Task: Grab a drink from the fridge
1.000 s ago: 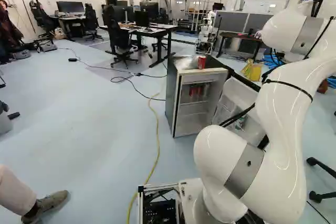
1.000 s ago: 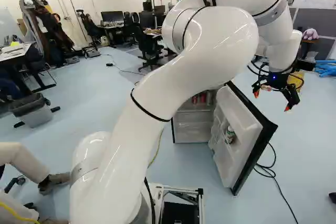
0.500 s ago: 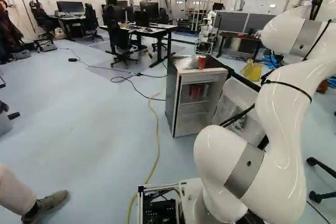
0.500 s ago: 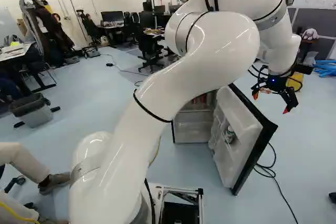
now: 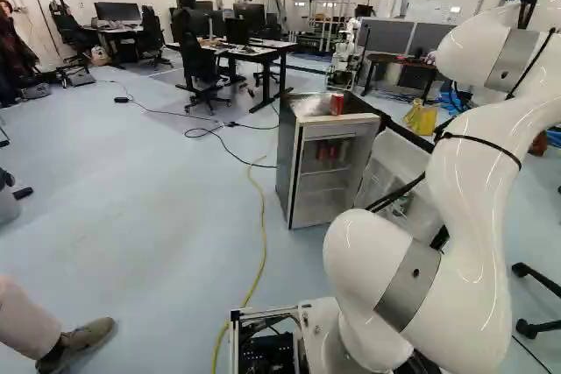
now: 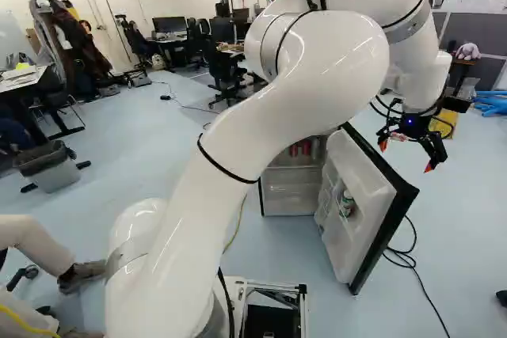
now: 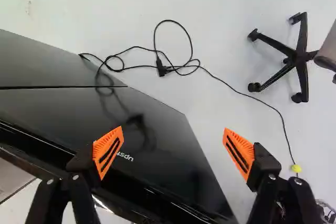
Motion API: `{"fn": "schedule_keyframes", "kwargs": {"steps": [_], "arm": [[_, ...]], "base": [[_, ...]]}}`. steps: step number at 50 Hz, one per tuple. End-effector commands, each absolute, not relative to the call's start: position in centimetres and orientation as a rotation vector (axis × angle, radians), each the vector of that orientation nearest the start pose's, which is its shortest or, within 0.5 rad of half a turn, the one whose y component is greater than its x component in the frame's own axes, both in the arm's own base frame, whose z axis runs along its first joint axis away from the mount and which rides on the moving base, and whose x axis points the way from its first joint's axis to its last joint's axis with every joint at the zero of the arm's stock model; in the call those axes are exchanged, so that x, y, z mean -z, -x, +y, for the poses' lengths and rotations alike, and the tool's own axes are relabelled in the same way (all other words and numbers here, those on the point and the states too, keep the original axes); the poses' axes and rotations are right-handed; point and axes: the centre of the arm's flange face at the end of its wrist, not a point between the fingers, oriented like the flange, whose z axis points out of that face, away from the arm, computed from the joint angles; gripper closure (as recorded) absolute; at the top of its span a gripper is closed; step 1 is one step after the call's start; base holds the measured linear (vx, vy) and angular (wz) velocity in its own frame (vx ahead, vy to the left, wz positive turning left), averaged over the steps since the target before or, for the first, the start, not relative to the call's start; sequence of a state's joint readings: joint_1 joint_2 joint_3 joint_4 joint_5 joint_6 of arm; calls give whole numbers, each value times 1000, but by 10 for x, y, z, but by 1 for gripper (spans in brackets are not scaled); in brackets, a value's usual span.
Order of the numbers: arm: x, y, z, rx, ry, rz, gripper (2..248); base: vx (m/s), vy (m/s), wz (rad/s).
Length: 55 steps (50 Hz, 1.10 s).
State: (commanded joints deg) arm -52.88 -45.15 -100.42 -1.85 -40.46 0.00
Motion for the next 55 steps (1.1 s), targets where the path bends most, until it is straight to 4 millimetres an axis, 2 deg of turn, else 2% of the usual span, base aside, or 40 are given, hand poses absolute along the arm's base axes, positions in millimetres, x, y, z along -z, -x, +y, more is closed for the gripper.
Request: {"fn": "schedule_keyframes", "kwargs": {"steps": [55], "arm": [[-434, -435, -558, 307, 2933, 1388, 3]], "base": [[0, 0, 0]]}}
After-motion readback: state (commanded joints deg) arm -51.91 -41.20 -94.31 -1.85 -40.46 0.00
